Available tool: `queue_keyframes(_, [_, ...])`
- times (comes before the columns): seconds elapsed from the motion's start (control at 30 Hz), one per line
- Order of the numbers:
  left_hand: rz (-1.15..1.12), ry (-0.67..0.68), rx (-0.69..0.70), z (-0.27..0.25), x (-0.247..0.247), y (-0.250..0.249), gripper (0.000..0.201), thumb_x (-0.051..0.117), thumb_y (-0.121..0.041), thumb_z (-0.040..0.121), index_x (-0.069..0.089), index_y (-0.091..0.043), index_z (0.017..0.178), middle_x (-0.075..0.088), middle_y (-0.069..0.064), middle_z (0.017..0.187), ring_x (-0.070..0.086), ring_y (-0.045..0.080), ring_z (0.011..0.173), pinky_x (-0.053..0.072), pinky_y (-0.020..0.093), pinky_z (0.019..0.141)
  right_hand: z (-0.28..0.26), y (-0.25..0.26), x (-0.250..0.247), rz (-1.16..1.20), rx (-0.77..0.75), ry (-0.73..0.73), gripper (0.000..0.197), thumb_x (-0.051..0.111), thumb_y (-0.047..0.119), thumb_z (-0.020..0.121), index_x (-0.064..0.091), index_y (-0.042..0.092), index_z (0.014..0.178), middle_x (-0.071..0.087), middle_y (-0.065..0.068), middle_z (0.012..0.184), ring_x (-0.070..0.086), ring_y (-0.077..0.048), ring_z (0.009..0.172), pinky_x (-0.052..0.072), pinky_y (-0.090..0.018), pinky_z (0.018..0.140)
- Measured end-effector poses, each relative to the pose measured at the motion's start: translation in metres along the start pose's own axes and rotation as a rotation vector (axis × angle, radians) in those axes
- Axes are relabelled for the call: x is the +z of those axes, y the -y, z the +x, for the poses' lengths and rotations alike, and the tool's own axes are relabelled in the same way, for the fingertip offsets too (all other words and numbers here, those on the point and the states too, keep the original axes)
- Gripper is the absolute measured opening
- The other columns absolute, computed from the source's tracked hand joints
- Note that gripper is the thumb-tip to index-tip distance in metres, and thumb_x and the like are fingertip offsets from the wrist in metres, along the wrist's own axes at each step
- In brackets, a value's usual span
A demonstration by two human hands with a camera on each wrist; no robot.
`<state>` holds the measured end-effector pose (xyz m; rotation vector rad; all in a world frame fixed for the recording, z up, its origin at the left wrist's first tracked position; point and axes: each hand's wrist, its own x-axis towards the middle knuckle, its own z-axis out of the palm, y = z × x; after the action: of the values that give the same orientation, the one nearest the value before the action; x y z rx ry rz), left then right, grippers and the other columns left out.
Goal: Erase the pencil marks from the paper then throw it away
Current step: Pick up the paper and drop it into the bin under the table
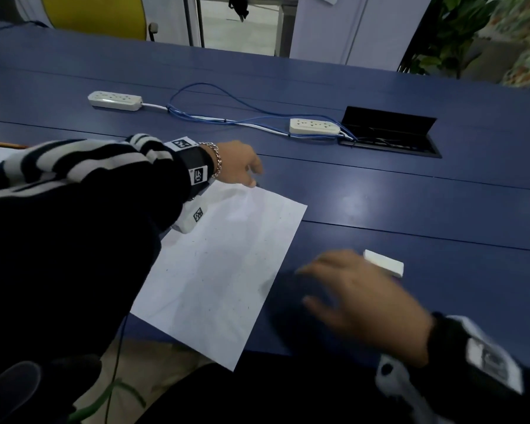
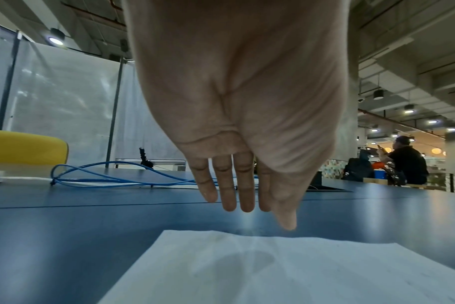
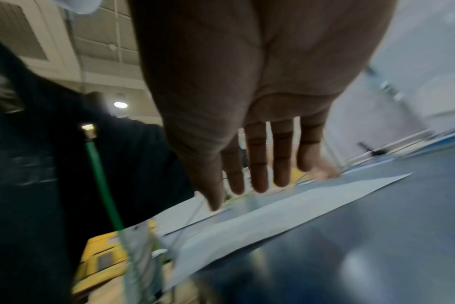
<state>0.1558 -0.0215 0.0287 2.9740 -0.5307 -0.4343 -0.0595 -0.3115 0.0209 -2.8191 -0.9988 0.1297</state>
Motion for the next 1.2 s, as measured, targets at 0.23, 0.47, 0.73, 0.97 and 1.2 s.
queue_keyframes(0.23, [0.022, 0.092, 0.034, 0.026, 0.012, -0.012, 0.055, 0.085, -0.035, 0.083, 0.061, -0.018, 0.130, 0.063, 0.001, 0.118, 0.060, 0.023, 0.103, 0.050, 0.036, 0.097, 0.035, 0.102, 0.052, -0.034, -0.484, 0.079, 0.044, 0.052, 0.048, 0.098, 0.051, 0.027, 0.137, 0.056, -0.001, 0.122, 0.054, -0.023, 0.102, 0.047, -0.036, 0.081])
queue_keyframes(0.47, [0.005, 0.105, 0.033, 0.027, 0.019, -0.008, 0.060, 0.089, -0.040, 0.079, 0.055, -0.019, 0.123, 0.056, -0.002, 0.110, 0.057, 0.023, 0.099, 0.042, 0.030, 0.082, 0.032, 0.110, 0.075, -0.109, -0.364, -0.018, 0.033, 0.037, 0.029, 0.103, 0.047, 0.021, 0.133, 0.053, -0.001, 0.110, 0.051, -0.021, 0.089, 0.045, -0.036, 0.074])
queue_keyframes(0.73, [-0.036, 0.039, -0.014, 0.026, 0.030, -0.002, 0.056, 0.088, -0.050, 0.077, 0.057, -0.022, 0.114, 0.058, -0.007, 0.102, 0.058, 0.022, 0.098, 0.045, 0.032, 0.084, -0.009, 0.070, 0.060, -0.095, -0.282, 0.007, 0.026, 0.048, 0.037, 0.097, 0.056, 0.036, 0.121, 0.059, 0.006, 0.102, 0.056, -0.017, 0.086, 0.048, -0.033, 0.076])
queue_keyframes(0.97, [-0.016, 0.062, -0.006, 0.019, 0.032, -0.010, 0.041, 0.079, -0.050, 0.086, 0.055, -0.023, 0.105, 0.052, -0.008, 0.096, 0.055, 0.023, 0.093, 0.043, 0.033, 0.080, -0.030, 0.054, 0.056, -0.056, -0.167, -0.037, 0.026, 0.055, 0.039, 0.089, 0.067, 0.040, 0.112, 0.062, 0.011, 0.099, 0.059, -0.013, 0.086, 0.051, -0.032, 0.078])
queue_keyframes(1.2, [-0.137, 0.061, 0.018, -0.006, 0.006, -0.001, 0.014, 0.072, -0.016, 0.089, 0.069, -0.019, 0.102, 0.066, -0.005, 0.091, 0.060, 0.015, 0.080, 0.045, 0.028, 0.069, -0.055, 0.031, 0.035, -0.092, 0.021, -0.150, 0.026, 0.056, 0.037, 0.082, 0.074, 0.040, 0.101, 0.040, 0.010, 0.078, 0.045, -0.015, 0.075, 0.034, -0.036, 0.070])
